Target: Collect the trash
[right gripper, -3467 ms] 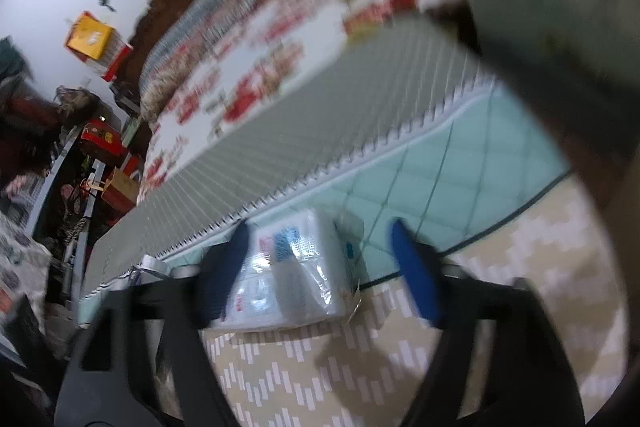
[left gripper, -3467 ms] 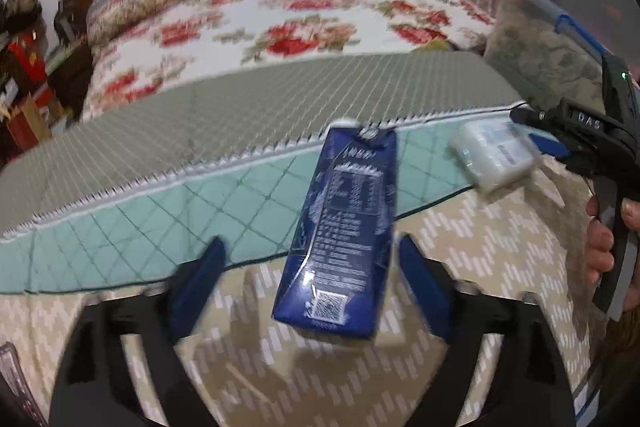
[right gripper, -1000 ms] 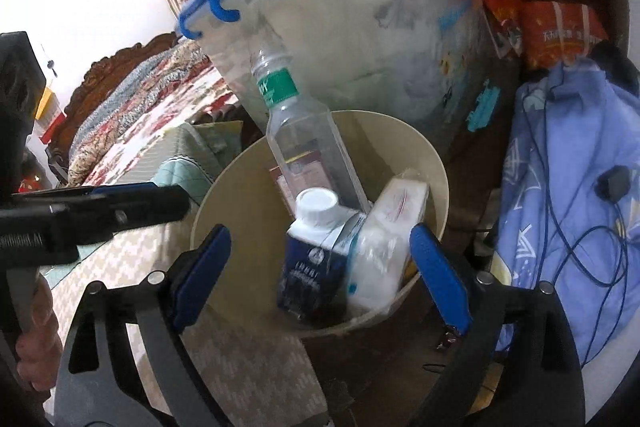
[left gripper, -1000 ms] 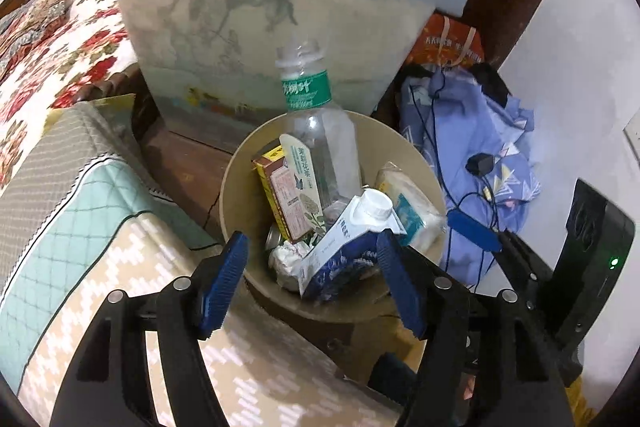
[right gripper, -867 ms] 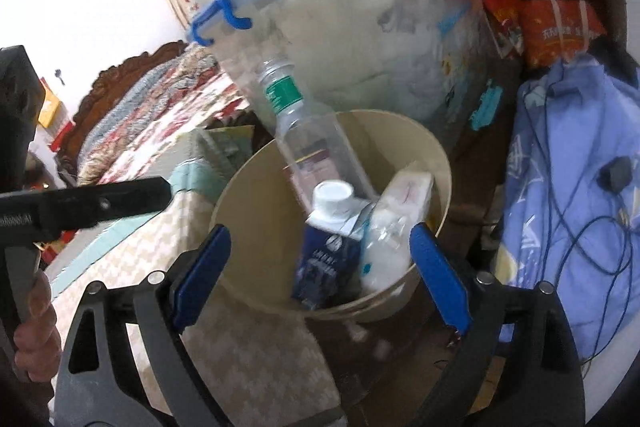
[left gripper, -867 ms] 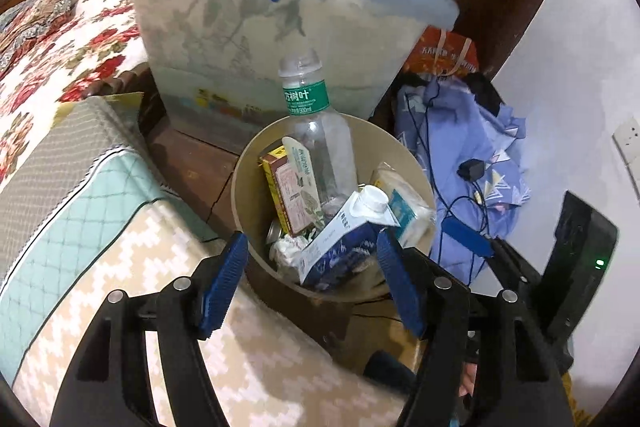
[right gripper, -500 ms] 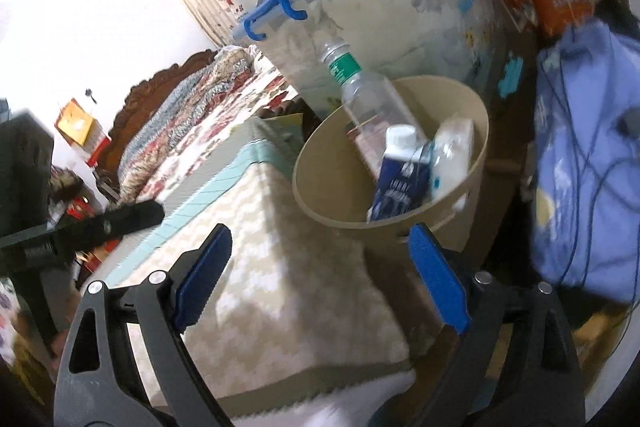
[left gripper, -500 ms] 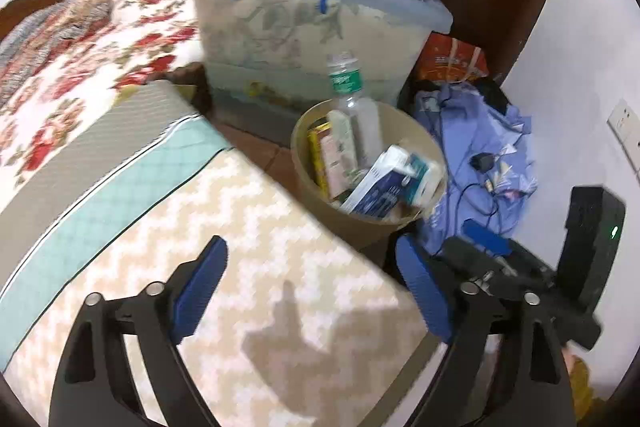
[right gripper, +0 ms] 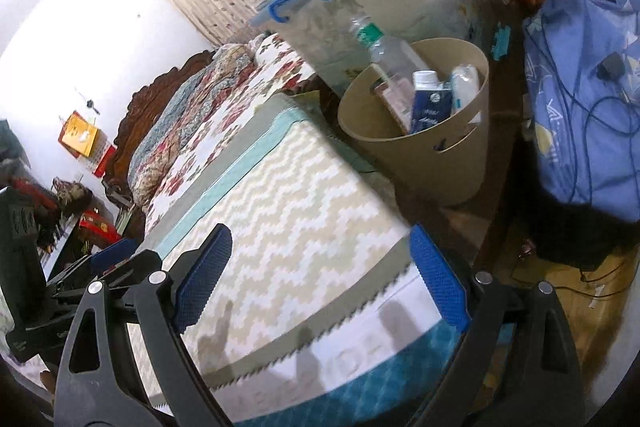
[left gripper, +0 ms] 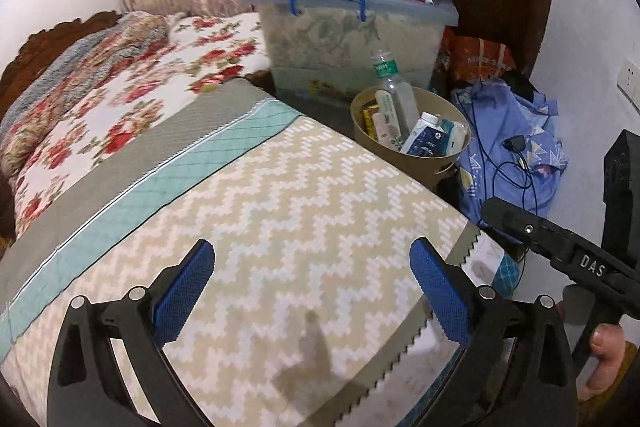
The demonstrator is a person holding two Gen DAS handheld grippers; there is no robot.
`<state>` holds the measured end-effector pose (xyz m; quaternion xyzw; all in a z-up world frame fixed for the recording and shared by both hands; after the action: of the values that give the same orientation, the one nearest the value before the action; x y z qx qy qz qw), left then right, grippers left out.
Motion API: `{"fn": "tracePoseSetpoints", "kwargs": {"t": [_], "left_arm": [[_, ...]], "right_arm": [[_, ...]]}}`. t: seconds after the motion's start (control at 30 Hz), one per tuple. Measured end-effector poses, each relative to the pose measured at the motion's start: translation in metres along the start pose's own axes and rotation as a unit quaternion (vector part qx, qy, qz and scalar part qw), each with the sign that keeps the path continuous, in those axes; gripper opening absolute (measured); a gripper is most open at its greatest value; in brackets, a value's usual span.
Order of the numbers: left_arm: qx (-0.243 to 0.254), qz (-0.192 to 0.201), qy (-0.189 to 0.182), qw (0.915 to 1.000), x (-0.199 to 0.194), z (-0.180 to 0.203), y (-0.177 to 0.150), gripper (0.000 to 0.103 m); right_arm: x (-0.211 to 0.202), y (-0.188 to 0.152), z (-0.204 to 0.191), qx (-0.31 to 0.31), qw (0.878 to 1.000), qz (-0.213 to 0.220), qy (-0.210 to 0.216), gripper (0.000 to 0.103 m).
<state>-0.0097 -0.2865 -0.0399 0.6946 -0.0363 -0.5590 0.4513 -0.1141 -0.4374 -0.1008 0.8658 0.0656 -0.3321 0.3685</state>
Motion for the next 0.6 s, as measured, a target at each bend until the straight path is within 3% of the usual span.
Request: {"fn": "tracePoseSetpoints", "kwargs": {"t": [0.33,0.6], "left_arm": [[-0.026,0.049,0.049,0.9973,-0.066,-0.025,-0.032,0.094],[-0.036,0.066,0.064,0.9951,-0.088,-0.032,-0.042,0.094]], "right_arm": [[-0.039,-0.034,-0.047,-0.038,0.999,0.014,0.000,0.093],[-0.060,-0.051,-0.070,-0.062,0.998,0.025,0.009,0.096]]}}
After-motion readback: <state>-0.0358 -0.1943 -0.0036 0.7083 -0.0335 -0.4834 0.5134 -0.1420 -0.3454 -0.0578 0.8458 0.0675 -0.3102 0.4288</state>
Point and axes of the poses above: each gripper's, at about its wrist camera, not at the fingertips, and x roughly the way its jaws point, z to its right, y to its top, the point moved 5 cm from there along x, roughly the way its jaws point, and after that the axes turned 6 degrees about -y, right-handed, at the moved point
